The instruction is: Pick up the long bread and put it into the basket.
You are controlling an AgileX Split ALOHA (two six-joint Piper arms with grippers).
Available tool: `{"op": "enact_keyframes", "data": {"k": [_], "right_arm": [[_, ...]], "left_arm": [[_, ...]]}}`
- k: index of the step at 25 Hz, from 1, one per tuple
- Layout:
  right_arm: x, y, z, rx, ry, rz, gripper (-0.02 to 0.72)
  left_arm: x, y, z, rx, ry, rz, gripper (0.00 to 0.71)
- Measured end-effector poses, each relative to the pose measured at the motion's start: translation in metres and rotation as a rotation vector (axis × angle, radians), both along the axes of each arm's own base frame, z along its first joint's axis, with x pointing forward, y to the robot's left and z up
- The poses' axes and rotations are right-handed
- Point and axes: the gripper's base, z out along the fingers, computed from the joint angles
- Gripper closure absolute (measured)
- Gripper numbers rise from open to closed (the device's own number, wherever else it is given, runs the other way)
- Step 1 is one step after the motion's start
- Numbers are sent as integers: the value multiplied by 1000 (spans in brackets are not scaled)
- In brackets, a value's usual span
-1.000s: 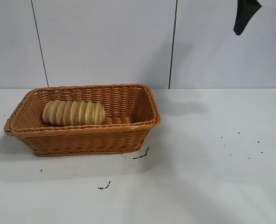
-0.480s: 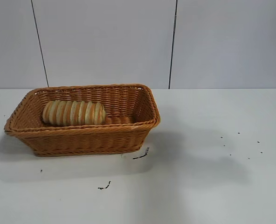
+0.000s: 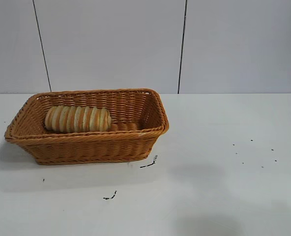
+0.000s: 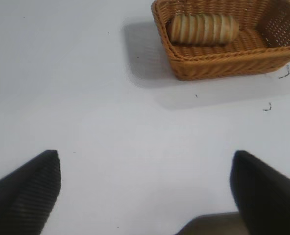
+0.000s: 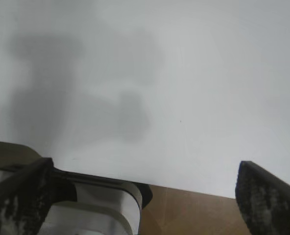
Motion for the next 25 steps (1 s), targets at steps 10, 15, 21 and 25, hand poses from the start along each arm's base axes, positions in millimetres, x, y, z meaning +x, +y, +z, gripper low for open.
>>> {"op": "enact_keyframes", "data": {"k": [10,15,21,25], "right_arm": [[-42,-1,4,1,-270,-21,16],[-43,-2,4,-6,-276,-30,16],[-43,-3,4,-8,-276,-31,16],[-43,-3,4,-11,-276,-33,16]], "left_arm": [[0,0,0,0,0,0,18],[0,0,0,0,0,0,18],[0,0,0,0,0,0,18],[0,0,0,0,0,0,18]]}}
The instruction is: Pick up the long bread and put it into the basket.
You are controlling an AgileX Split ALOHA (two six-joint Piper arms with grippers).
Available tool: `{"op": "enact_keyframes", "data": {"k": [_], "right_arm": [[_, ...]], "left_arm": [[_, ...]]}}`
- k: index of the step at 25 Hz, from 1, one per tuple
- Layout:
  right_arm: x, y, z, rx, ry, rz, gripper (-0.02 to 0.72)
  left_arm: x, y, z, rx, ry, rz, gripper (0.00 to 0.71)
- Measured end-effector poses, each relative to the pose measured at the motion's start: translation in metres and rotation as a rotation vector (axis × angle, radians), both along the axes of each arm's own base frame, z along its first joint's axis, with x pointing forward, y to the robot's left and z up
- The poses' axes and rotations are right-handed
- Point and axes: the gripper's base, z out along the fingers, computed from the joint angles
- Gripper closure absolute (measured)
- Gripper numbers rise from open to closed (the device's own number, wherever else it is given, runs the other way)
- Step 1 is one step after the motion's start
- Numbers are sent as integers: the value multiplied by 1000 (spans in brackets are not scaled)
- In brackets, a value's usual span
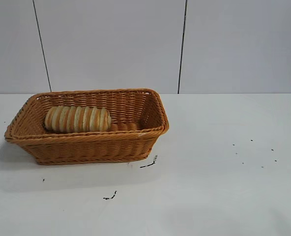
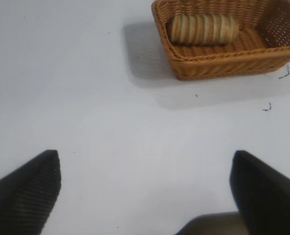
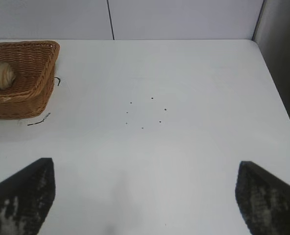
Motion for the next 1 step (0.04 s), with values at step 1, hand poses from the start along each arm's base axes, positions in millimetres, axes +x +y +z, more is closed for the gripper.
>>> {"op": "enact_keyframes", "data": {"k": [1], "right_arm": [[0,0,0,0,0,0,16]], "left_arm": [[0,0,0,0,0,0,18]]}}
